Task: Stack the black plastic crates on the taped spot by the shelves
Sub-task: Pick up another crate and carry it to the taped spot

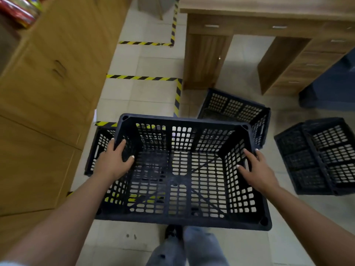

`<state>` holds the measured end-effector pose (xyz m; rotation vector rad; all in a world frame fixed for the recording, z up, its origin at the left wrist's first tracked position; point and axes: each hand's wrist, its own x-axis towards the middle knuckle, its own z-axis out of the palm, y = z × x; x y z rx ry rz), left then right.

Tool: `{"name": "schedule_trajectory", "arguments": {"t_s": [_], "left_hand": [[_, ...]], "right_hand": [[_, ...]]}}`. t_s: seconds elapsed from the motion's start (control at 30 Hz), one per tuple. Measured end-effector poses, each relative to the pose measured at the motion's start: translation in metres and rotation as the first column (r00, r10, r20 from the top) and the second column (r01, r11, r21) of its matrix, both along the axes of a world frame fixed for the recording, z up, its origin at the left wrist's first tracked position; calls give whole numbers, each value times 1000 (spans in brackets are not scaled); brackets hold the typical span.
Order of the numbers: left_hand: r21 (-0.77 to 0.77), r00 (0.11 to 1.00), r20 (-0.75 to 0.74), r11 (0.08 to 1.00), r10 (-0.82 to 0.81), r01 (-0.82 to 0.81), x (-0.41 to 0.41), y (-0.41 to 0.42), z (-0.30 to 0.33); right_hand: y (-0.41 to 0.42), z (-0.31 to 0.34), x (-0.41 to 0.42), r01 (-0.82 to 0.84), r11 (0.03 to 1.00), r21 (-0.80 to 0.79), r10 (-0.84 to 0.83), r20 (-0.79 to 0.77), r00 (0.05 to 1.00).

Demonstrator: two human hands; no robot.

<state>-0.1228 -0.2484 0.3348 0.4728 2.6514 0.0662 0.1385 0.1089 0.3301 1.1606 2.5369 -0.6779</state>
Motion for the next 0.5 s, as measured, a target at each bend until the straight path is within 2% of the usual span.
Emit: {"name": "schedule_trajectory", "arguments": {"t_s": [0.23, 0.5], "left_hand": [[49, 995, 29, 994, 98, -100, -22, -37, -1], [30, 985, 18, 985, 170, -171, -62, -69, 7]], "right_hand": [[-5, -5, -59, -97, 994, -47, 98, 8, 995], [-19, -10, -132, -186, 980, -64, 188, 27, 982]]}}
